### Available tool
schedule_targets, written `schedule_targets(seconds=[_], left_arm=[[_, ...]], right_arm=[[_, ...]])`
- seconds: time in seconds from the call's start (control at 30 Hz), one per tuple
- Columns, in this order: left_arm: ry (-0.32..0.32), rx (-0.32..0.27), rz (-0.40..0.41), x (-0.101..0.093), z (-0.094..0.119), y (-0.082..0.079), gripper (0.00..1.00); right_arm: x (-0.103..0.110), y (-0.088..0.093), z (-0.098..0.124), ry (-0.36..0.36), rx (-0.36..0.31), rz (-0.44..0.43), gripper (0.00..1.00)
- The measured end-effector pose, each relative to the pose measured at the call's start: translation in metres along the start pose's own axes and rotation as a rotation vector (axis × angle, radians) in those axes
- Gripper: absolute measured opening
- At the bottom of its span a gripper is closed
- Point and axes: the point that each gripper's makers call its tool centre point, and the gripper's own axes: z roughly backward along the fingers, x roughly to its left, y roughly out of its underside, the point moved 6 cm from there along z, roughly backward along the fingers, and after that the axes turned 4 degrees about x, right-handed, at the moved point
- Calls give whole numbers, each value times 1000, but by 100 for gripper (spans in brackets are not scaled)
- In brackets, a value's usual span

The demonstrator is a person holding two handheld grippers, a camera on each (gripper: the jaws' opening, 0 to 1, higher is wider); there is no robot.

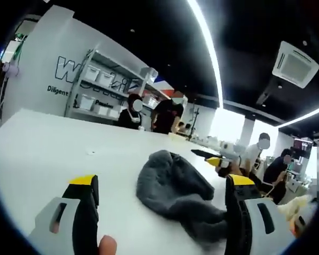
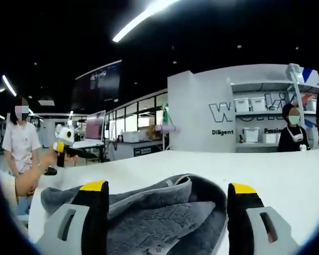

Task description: Fold the towel on the table until its edges align and the towel forms a compact rectangular stack.

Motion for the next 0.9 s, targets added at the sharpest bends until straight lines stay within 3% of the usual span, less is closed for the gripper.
schedule_targets(seconds=[0.2,0.37,0.47,0.7,0.9], left_arm=[[11,21,-33,-23,1,-8,97],[20,57,-66,-31,4,-13,97],[3,110,-139,-41,4,-10,97],[18,183,-227,-68,-2,4,95],[43,231,-263,-88,-8,20,91]], right_arm=[[-5,2,0,-2,1,-15,92],[-2,1,4,-14,-21,-21,91],[0,1,5,-20,-29,-29,91],[-3,7,3,-16,-5,-44,89],[-2,2,5,-29,-35,-57,87]])
